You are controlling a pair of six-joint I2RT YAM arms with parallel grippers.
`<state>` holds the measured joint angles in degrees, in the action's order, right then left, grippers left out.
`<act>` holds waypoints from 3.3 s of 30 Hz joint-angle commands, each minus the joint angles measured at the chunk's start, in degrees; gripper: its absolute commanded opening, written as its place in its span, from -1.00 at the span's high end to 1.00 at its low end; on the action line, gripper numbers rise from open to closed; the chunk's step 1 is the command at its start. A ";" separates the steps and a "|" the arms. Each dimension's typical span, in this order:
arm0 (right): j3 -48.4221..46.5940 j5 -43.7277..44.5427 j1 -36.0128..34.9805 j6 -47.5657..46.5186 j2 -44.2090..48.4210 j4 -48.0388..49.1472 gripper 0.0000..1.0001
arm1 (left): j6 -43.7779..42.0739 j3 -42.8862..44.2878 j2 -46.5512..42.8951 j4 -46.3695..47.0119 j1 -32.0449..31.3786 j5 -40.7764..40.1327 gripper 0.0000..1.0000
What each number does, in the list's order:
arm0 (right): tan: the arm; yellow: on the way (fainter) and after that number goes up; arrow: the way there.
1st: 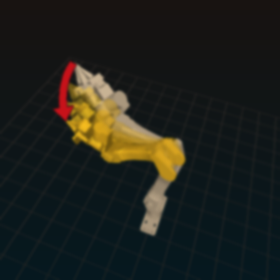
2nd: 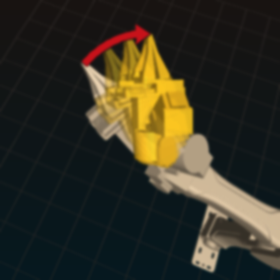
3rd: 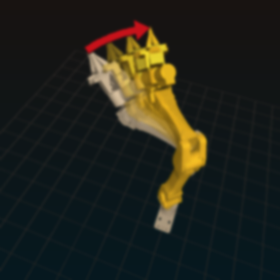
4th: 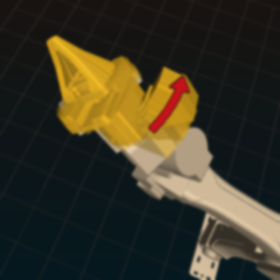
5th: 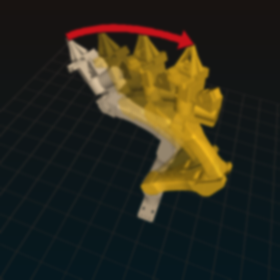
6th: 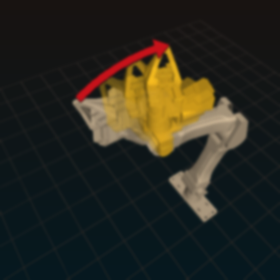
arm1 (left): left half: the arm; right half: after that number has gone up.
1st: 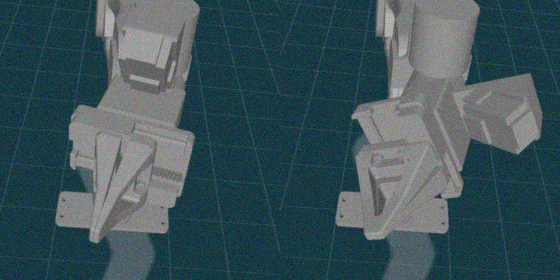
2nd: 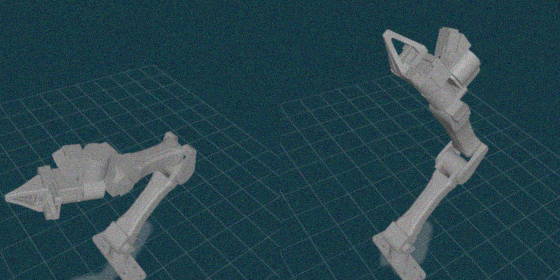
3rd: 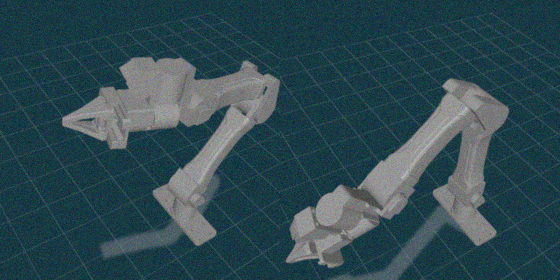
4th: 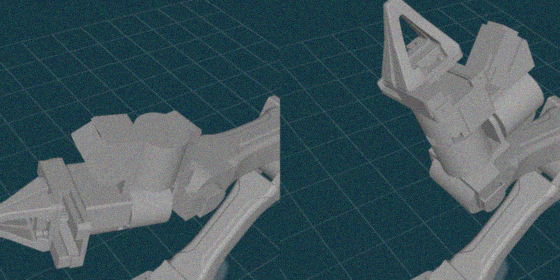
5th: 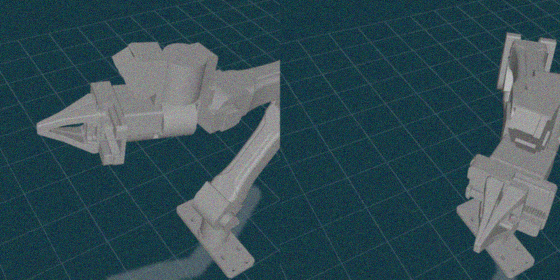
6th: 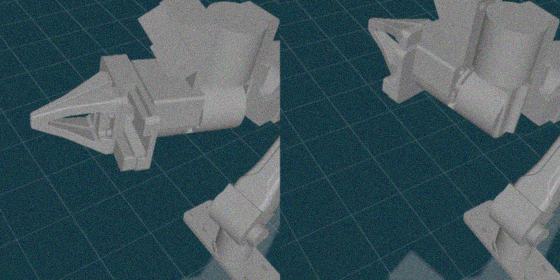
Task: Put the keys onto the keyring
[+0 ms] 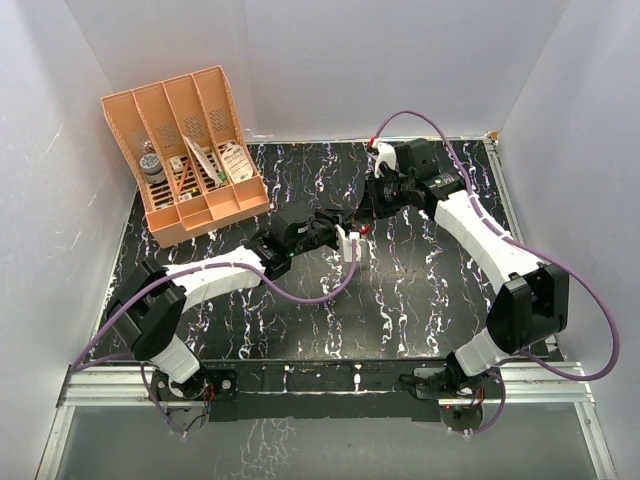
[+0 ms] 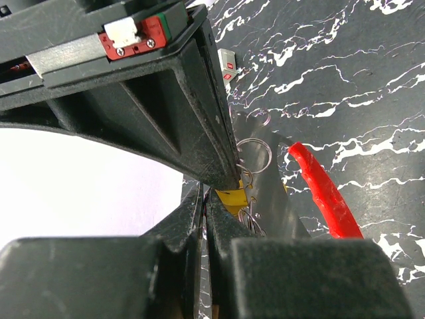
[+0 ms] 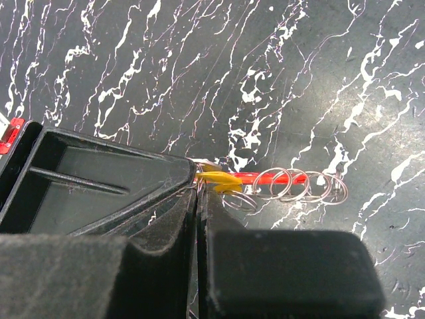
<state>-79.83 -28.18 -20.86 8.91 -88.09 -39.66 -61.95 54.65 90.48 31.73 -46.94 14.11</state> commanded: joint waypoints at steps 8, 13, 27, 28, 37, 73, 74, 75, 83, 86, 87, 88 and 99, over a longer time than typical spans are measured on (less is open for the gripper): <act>-1.65 -1.67 -0.87 0.69 1.72 0.78 0.77 | -0.06 3.49 0.38 5.97 0.20 0.16 1.00; -1.40 -0.72 -0.93 1.44 2.95 2.33 0.64 | 0.42 2.95 0.08 6.45 0.19 -0.22 1.00; 1.45 9.19 -0.69 3.31 9.78 8.34 0.51 | 4.57 2.82 -1.21 6.72 0.22 -2.01 1.00; 2.04 9.81 -0.74 3.34 10.56 8.93 0.52 | 4.94 2.83 -1.38 6.71 0.19 -2.23 1.00; 18.21 13.46 -0.72 3.89 20.41 27.34 0.55 | 8.60 3.94 -2.29 5.61 0.22 -2.90 1.00; 38.45 9.10 -0.75 4.93 24.49 59.11 0.60 | 11.33 4.10 -2.94 6.99 0.18 -3.28 1.00; 38.44 9.01 -0.76 4.95 24.27 59.08 0.60 | 11.33 4.16 -2.98 7.01 0.20 -3.36 1.00; 38.51 8.80 -0.73 4.93 24.18 59.06 0.60 | 11.33 4.15 -2.99 7.00 0.18 -3.38 1.00; 38.96 8.66 -0.70 5.39 23.28 60.24 0.62 | 11.33 4.04 -3.07 7.29 0.18 -3.23 1.00; 38.76 8.52 -0.73 5.43 22.81 60.60 0.63 | 11.50 3.97 -3.24 7.53 0.19 -3.21 1.00; 38.59 8.31 -0.76 5.42 22.49 60.53 0.63 | 11.58 3.97 -3.23 7.60 0.18 -3.29 1.00; 38.47 8.24 -0.76 5.43 22.22 60.42 0.63 | 11.60 3.97 -3.22 7.64 0.20 -3.22 1.00; 38.37 8.24 -0.77 5.79 21.16 61.49 0.68 | 11.68 3.88 -3.38 7.82 0.18 -3.10 1.00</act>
<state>-41.34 -19.64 -21.39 14.17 -66.85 17.34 -50.74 56.60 90.67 36.38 -46.83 10.85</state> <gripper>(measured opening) 0.170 0.008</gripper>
